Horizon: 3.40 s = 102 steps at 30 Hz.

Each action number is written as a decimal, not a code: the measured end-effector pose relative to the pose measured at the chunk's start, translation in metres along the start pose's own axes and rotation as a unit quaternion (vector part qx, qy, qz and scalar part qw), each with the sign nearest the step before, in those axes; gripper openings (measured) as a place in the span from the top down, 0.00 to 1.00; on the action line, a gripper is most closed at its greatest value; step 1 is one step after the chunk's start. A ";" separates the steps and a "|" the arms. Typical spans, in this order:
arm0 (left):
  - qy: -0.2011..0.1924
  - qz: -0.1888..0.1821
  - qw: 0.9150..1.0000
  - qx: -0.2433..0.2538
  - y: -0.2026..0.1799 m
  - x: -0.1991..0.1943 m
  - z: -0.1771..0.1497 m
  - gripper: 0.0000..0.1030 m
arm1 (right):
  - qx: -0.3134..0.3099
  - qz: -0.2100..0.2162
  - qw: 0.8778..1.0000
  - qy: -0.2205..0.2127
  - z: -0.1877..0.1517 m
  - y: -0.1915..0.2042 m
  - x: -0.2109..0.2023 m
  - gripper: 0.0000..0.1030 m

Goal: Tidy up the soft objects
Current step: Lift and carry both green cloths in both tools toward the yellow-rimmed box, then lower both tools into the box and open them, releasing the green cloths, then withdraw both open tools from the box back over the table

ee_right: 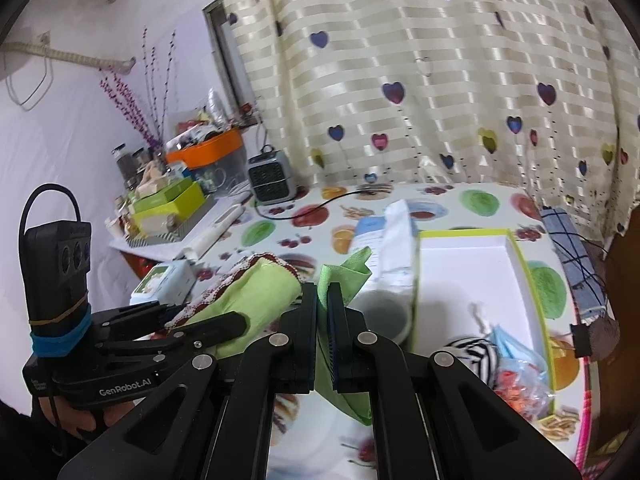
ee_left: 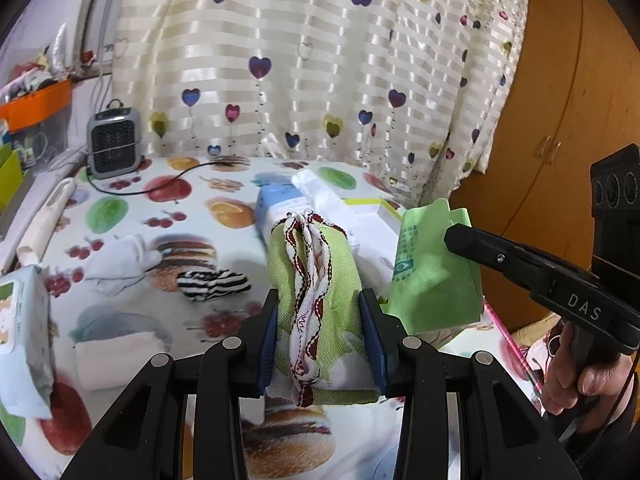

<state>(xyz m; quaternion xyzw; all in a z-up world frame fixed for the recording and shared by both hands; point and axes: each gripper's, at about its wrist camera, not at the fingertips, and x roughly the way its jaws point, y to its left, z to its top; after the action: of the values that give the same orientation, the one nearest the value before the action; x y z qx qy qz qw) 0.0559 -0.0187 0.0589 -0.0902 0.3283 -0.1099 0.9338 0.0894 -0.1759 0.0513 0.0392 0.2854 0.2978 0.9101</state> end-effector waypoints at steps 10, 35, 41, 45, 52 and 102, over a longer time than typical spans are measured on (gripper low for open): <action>0.005 -0.014 1.000 0.021 -0.024 0.021 0.014 0.65 | 0.029 -0.028 0.999 -0.021 0.009 -0.044 -0.010 0.95; 0.043 -0.033 0.996 0.066 -0.070 0.096 0.039 0.65 | 0.136 -0.084 0.987 0.027 -0.012 -0.165 0.043 0.95; 0.055 -0.037 0.995 0.074 -0.082 0.114 0.042 0.65 | 0.127 -0.104 0.986 0.036 -0.016 -0.173 0.045 0.83; 0.062 -0.043 0.994 0.080 -0.092 0.124 0.042 0.64 | 0.127 -0.106 0.986 0.016 -0.015 -0.175 0.034 0.62; 0.076 -0.048 0.992 0.091 -0.107 0.144 0.042 0.63 | 0.137 -0.103 0.985 -0.005 -0.015 -0.179 0.016 0.62; 0.038 -0.024 0.998 0.033 -0.038 0.025 -0.010 0.57 | 0.074 -0.084 0.993 0.033 -0.042 -0.054 -0.023 0.62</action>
<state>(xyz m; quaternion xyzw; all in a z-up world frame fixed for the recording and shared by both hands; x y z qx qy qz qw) 0.0632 -0.0623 0.0454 -0.0625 0.3577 -0.1469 0.9201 0.0796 -0.2379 0.0150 0.0727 0.3392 0.1993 0.9165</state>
